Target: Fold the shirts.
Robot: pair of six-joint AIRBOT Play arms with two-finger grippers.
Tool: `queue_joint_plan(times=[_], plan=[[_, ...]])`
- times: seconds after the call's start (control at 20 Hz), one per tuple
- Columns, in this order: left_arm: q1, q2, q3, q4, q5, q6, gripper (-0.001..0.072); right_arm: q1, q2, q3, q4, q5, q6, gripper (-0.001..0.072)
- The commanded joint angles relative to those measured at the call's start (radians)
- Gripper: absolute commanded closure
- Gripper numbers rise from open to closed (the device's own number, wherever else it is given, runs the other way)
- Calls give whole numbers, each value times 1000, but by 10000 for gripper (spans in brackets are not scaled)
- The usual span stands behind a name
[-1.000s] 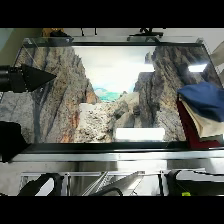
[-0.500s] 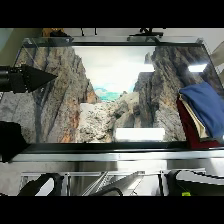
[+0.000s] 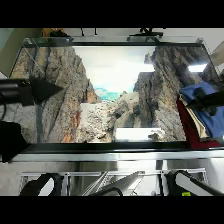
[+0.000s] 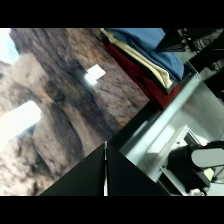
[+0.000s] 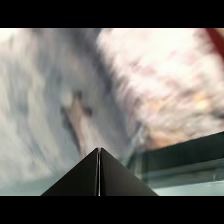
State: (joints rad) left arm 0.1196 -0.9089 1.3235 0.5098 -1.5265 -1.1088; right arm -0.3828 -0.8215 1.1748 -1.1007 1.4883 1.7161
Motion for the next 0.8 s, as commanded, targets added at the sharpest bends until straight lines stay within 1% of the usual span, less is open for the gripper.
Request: queue_joint_plan(times=[0.0, 0.1, 0.25, 0.45, 0.75], plan=[[-76, 159, -309, 64, 77, -26, 698, 233, 216, -358, 23, -170, -26, 694], [-129, 234, -478, 129, 139, -49, 698, 311, 290, -465, 67, -233, -26, 692], [-177, 296, -603, 127, 166, -52, 698, 335, 306, -484, 78, -254, -26, 692], [-184, 335, -647, 127, 229, -52, 696, 336, 304, -484, 77, -246, -26, 693], [-184, 350, -645, 126, 225, -52, 696, 335, 304, -484, 77, -246, -26, 693]])
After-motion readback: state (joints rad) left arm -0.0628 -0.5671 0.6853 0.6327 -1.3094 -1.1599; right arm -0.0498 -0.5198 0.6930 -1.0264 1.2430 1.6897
